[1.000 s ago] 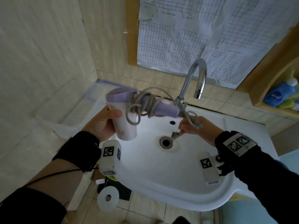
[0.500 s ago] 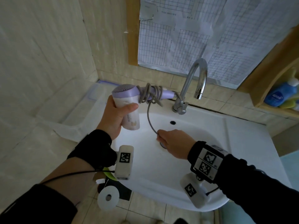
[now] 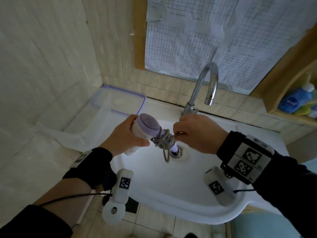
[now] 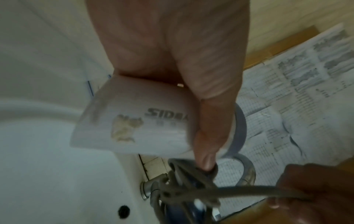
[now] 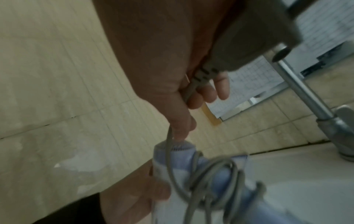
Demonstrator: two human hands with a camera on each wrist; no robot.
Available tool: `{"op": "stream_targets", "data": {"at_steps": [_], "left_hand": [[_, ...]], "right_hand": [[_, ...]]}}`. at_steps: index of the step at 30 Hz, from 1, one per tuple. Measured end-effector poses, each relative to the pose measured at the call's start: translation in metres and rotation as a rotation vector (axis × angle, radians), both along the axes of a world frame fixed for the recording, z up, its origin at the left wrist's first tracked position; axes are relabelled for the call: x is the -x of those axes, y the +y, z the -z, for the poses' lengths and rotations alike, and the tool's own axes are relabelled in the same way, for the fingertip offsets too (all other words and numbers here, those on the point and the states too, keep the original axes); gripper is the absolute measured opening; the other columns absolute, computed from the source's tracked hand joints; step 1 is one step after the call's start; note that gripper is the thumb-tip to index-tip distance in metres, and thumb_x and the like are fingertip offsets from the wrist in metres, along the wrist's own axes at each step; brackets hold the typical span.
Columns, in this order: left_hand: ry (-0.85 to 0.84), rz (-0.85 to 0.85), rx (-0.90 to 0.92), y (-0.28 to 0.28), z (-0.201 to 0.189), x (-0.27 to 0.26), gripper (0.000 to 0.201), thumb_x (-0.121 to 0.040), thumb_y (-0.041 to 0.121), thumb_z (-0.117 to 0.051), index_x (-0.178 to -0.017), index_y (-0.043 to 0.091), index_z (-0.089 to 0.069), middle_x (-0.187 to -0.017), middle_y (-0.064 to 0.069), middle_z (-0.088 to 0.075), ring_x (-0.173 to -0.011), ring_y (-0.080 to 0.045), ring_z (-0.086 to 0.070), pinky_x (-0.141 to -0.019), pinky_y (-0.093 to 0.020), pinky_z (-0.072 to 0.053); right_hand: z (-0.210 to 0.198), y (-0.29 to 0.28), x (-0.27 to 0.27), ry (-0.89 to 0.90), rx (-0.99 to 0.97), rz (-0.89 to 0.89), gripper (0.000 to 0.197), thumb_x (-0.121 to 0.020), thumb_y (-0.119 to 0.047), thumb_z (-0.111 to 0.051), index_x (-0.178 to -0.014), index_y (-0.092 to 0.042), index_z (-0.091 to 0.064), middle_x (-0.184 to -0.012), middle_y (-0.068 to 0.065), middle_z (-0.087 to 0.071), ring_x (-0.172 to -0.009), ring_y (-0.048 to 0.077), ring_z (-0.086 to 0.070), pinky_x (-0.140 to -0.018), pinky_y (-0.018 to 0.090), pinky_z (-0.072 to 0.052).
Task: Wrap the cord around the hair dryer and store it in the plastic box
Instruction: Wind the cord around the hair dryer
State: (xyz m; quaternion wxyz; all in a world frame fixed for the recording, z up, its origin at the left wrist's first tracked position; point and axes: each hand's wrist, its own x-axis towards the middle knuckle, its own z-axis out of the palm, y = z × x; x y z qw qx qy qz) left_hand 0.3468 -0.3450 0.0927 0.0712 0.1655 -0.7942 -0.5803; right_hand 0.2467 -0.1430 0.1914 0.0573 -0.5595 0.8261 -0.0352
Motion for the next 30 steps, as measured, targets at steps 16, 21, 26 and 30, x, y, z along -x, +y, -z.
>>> {"op": "stream_targets", "data": {"at_steps": [16,21,26,30], "left_hand": [[0.028,0.323,-0.506,-0.021,-0.014,-0.01,0.085,-0.034,0.023,-0.091,-0.114,0.015,-0.061,-0.098,-0.007,-0.073,-0.089,-0.022,-0.067,-0.072,-0.033,-0.055],[0.104,0.364,-0.651,-0.022,-0.015,-0.01,0.061,-0.039,0.021,-0.089,-0.098,0.02,-0.074,-0.089,-0.005,-0.075,-0.082,-0.017,-0.07,-0.07,-0.029,-0.057],[0.168,0.334,-0.748,-0.017,-0.015,-0.009,0.062,-0.038,0.02,-0.088,-0.098,0.02,-0.075,-0.089,-0.005,-0.075,-0.082,-0.017,-0.07,-0.069,-0.028,-0.057],[0.229,0.274,-0.814,-0.011,-0.01,-0.007,0.064,-0.041,0.025,-0.087,-0.103,0.021,-0.073,-0.092,-0.004,-0.074,-0.084,-0.017,-0.069,-0.074,-0.031,-0.057]], "right_hand": [[0.014,0.018,0.044,-0.392,0.146,0.25,0.022,-0.088,-0.024,-0.058,-0.105,-0.02,-0.071,-0.092,0.006,-0.071,-0.073,0.01,-0.062,-0.08,0.027,-0.05],[0.02,0.017,0.04,-0.477,0.129,0.255,0.024,-0.088,-0.021,-0.057,-0.106,-0.015,-0.071,-0.074,-0.009,-0.056,-0.071,0.006,-0.056,-0.069,0.015,-0.046],[0.022,0.019,0.037,-0.659,0.14,0.312,0.021,-0.091,-0.018,-0.053,-0.103,-0.022,-0.07,-0.086,0.003,-0.068,-0.08,0.018,-0.063,-0.082,0.032,-0.053],[0.022,0.017,0.031,-0.872,0.321,0.407,0.014,-0.09,-0.011,-0.053,-0.097,-0.012,-0.064,-0.072,0.004,-0.061,-0.055,0.002,-0.061,-0.053,0.015,-0.052]]}}
